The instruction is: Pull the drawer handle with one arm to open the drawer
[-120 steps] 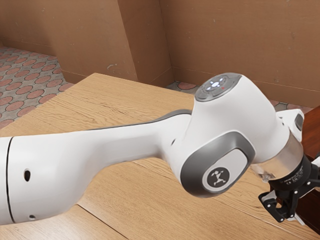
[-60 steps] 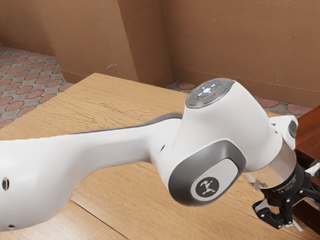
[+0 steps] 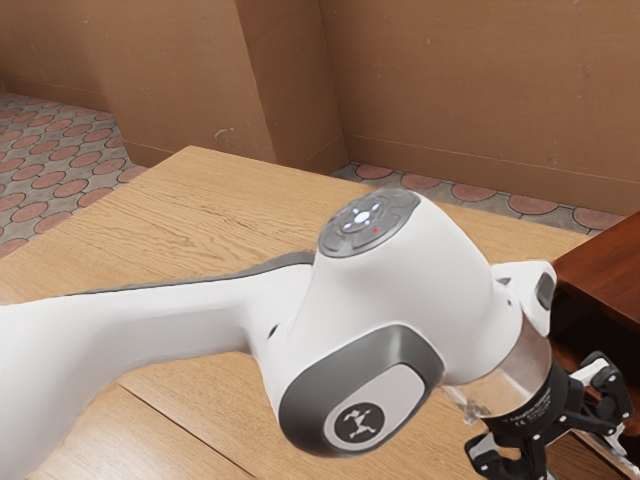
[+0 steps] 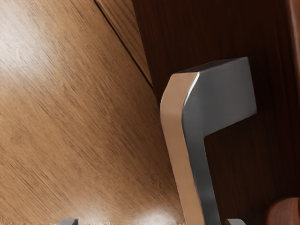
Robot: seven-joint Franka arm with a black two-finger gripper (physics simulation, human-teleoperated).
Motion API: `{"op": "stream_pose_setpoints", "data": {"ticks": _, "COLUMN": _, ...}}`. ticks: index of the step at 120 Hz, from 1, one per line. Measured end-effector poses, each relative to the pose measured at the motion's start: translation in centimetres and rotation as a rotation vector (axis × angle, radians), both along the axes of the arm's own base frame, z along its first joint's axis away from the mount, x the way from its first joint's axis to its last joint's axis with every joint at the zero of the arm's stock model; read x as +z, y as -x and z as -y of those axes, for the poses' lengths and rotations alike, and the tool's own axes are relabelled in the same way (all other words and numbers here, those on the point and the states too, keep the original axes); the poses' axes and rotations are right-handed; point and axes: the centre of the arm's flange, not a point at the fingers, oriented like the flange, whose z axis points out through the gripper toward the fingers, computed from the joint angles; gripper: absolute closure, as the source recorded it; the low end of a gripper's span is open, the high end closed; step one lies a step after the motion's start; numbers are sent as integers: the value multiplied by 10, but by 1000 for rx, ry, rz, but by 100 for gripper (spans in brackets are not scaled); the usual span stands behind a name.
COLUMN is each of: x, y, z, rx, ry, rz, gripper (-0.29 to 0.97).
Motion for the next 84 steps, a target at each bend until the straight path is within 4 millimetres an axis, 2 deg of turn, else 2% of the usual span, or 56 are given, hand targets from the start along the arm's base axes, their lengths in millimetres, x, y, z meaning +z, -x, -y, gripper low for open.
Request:
{"op": "stream_pose_setpoints", "data": {"ticks": 34, "x": -1, "y": 35, "z": -3, "rx": 9, "ry": 7, "rz": 1, "gripper": 32}}
{"op": "stream_pose_setpoints", "data": {"ticks": 84, "x": 2, "y": 63, "z": -14, "rx": 32, "ry": 17, "rz": 9, "gripper": 32}}
